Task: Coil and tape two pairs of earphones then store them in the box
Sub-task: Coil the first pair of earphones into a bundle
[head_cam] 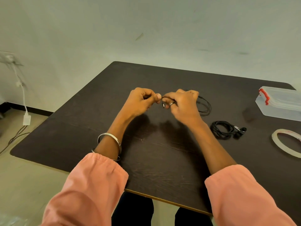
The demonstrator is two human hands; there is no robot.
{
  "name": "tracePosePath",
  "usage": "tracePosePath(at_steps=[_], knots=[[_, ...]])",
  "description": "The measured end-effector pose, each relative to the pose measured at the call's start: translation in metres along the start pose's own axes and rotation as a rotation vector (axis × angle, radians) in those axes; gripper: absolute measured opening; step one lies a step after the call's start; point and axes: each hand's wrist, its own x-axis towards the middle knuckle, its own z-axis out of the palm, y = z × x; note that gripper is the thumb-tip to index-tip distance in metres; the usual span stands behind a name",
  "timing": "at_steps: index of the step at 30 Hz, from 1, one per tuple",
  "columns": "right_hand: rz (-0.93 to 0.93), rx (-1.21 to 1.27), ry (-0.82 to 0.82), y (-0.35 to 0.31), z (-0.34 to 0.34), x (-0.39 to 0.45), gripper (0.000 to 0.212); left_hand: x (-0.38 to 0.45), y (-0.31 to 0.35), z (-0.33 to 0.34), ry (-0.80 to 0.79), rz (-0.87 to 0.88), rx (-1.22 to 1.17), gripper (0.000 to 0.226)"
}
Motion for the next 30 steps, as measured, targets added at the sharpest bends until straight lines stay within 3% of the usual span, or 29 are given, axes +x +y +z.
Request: tracePosePath(at_steps=[3,7,10,12,15,17,19,23,26,28,30], knots=[[0.193,0.333,0.268,0.005,-0.008,0.001,0.018,-0.001,-0.002,-0.005,-0.012,-0.011,-0.043,0.025],[0.572,0.669,0.584,0.011,-0.022,0.002,0.026,-0.002,-0.003,-0.017,0.084,-0.044,-0.105,0.030],[0.687,0.613,0.615,0.015,-0.023,0.003,0.023,-0.002,0.000,-0.018,0.114,-0.099,-0.179,0.032],[0.569,0.304,0.466,0.015,-0.023,0.003,0.022,-0.002,0.001,-0.017,0.130,-0.155,-0.251,0.033],[0.227,-0.137,0.161,0.002,-0.017,0.004,0.069,-0.002,0.002,-0.014,0.118,-0.209,-0.316,0.033],[0.030,-0.283,0.098,-0.016,-0.011,0.004,0.089,-0.002,0.003,-0.011,0.093,-0.213,-0.318,0.033],[-0.046,-0.361,0.076,-0.028,-0.009,0.004,0.098,-0.003,0.003,-0.008,0.112,-0.214,-0.238,0.032],[-0.073,-0.318,-0.067,-0.029,-0.022,0.003,0.102,0.002,-0.005,-0.009,0.303,-0.242,0.054,0.031],[-0.076,-0.065,-0.355,-0.023,-0.036,0.002,0.103,0.003,-0.007,-0.008,0.473,-0.267,0.062,0.031],[-0.023,0.068,-0.601,-0.018,-0.047,-0.002,0.116,0.004,-0.007,-0.010,0.635,-0.296,0.097,0.032],[0.032,0.254,-0.651,-0.019,-0.054,-0.004,0.124,0.004,-0.007,-0.015,0.735,-0.294,0.089,0.031]])
